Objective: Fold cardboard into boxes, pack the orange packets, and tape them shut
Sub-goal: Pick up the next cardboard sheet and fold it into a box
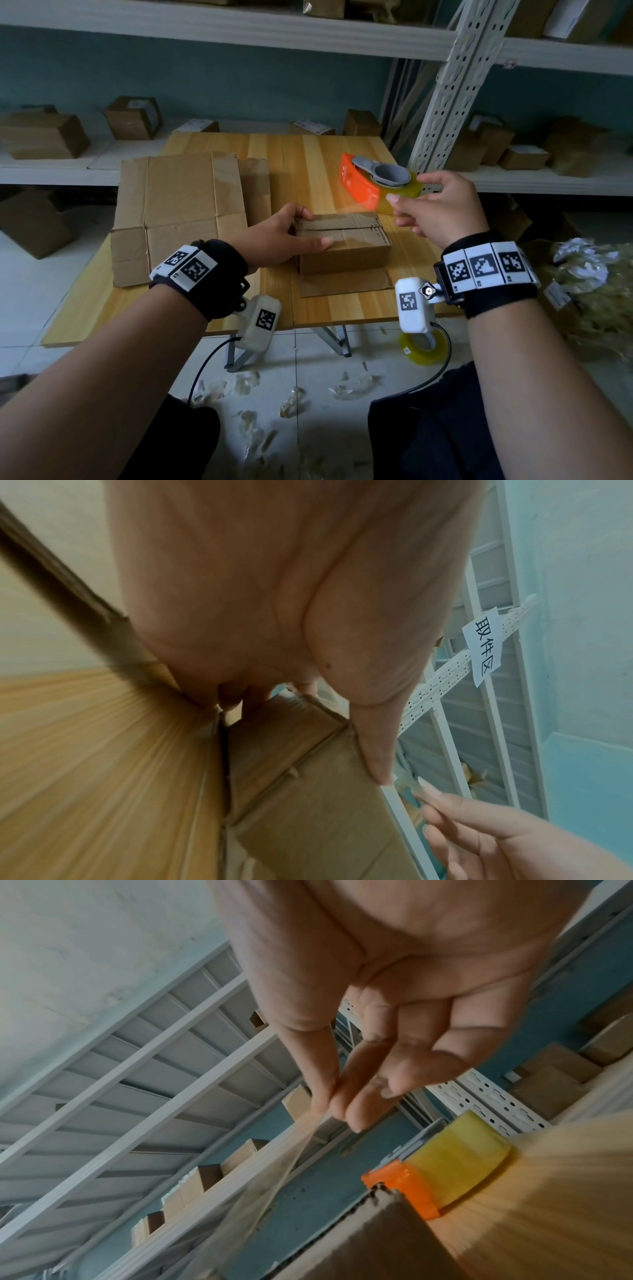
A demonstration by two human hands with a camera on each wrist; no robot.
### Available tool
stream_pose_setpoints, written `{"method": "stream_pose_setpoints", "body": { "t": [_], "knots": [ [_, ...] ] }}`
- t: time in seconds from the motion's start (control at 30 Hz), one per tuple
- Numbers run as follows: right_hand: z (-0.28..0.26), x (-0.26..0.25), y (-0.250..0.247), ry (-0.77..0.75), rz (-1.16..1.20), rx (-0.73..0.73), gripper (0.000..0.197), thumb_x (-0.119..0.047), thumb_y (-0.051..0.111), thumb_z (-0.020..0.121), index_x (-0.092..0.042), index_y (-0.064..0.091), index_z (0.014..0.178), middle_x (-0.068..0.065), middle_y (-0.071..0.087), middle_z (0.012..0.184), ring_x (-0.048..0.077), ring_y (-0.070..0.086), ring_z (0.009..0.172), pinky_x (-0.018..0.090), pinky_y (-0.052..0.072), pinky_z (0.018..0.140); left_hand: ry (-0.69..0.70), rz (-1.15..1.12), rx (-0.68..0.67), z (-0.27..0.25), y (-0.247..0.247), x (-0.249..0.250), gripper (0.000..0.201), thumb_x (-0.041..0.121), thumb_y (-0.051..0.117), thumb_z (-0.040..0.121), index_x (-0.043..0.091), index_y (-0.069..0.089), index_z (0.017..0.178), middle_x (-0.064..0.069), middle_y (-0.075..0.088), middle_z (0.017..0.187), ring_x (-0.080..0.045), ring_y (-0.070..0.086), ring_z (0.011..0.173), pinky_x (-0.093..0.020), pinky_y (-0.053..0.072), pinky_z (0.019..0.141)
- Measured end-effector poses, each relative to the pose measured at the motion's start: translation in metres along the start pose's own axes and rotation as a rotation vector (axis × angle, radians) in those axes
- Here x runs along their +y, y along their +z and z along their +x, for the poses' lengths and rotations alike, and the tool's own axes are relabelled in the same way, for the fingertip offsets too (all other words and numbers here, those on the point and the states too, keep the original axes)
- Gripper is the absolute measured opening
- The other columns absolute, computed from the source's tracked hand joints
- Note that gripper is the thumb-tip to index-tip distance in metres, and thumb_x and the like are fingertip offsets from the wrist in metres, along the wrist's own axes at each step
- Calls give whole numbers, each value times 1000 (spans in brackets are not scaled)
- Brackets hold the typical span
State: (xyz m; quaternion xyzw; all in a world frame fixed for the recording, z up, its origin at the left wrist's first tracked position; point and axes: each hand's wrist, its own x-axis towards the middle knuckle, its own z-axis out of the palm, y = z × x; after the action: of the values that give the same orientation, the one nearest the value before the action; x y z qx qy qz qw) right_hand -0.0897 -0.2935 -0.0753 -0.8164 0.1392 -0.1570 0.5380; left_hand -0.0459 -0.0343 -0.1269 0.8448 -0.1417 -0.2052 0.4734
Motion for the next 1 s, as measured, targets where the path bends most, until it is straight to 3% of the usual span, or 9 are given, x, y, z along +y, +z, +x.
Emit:
{"method": "stream_pose_setpoints", "body": {
  "t": [0.27, 0.4, 0.5, 0.67, 1.0],
  "knots": [
    [8, 13, 6, 109, -1, -55, 64, -21, 83, 91, -16, 49, 145, 6, 79, 93, 14, 79, 74, 27, 56, 62, -5, 10, 13, -1, -1, 1, 66, 56, 85, 79, 34, 51, 130, -3, 61, 129, -25, 63, 117, -45, 59, 103],
    [14, 19, 10, 201, 61, -77, 63, -17, 81, 93, -18, 47, 145, 10, 77, 102, 16, 80, 78, 27, 58, 60, -5, 3, 20, -1, 1, 1, 69, 53, 85, 81, 33, 48, 136, -1, 60, 129, -21, 63, 116, -38, 59, 100],
    [15, 22, 14, 248, 120, -89, 63, -11, 78, 94, -17, 46, 148, 13, 73, 112, 22, 78, 87, 33, 61, 68, -2, 4, 18, 0, 2, 1, 69, 52, 85, 82, 33, 47, 137, -1, 60, 129, -20, 63, 116, -35, 59, 99],
    [15, 27, 18, 283, 156, -109, 62, -8, 74, 97, -17, 44, 150, 11, 72, 109, 23, 76, 91, 42, 63, 80, -1, 13, 26, 0, 2, 0, 72, 53, 85, 82, 33, 46, 139, 0, 58, 129, -20, 62, 116, -36, 59, 100],
    [13, 29, 18, 367, 233, -120, 64, -2, 73, 95, -13, 42, 150, 14, 73, 108, 21, 76, 88, 34, 59, 63, -5, 11, 29, -2, 3, 2, 71, 52, 85, 82, 34, 46, 138, 2, 58, 128, -18, 62, 114, -34, 58, 99]
  ]
}}
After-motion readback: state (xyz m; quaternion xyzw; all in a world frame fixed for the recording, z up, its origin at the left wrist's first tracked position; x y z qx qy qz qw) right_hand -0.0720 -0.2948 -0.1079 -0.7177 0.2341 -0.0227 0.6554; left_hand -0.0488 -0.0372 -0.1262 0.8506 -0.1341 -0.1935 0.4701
